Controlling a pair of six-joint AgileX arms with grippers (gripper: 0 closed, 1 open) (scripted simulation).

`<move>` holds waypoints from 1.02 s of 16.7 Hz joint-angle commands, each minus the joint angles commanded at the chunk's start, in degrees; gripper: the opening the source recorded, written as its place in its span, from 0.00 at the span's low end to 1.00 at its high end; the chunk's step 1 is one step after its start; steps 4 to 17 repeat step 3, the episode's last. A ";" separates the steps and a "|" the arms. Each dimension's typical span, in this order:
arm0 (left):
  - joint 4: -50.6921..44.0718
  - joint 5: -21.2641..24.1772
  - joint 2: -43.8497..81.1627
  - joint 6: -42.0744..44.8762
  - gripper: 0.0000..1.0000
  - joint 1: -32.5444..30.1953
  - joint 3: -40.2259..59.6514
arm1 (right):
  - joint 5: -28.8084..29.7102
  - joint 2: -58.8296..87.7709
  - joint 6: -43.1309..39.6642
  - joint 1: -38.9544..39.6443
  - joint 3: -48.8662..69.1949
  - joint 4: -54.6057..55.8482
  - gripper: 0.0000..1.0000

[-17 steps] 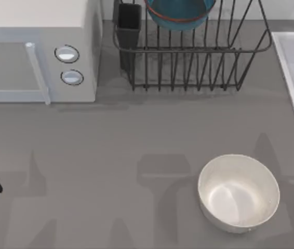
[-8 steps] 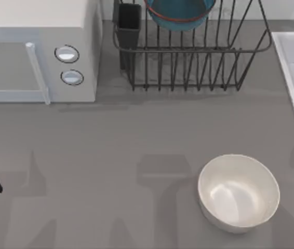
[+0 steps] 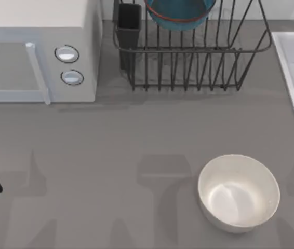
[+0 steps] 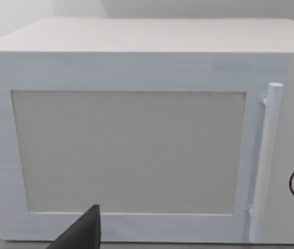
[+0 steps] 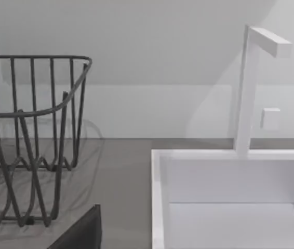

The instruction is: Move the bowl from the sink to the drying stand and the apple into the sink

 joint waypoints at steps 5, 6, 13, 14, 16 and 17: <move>0.00 0.00 0.00 0.00 1.00 0.00 0.00 | 0.47 -1.51 -0.08 0.53 -0.29 -1.45 1.00; 0.00 0.00 0.00 0.00 1.00 0.00 0.00 | 0.47 -1.51 -0.08 0.53 -0.29 -1.45 1.00; 0.00 0.00 0.00 0.00 1.00 0.00 0.00 | 0.47 -1.51 -0.08 0.53 -0.29 -1.45 1.00; 0.00 0.00 0.00 0.00 1.00 0.00 0.00 | 0.47 -1.51 -0.08 0.53 -0.29 -1.45 1.00; 0.00 0.00 0.00 0.00 1.00 0.00 0.00 | 0.47 -1.51 -0.08 0.53 -0.29 -1.45 1.00; 0.00 0.00 0.00 0.00 1.00 0.00 0.00 | 0.47 -1.51 -0.08 0.53 -0.29 -1.45 1.00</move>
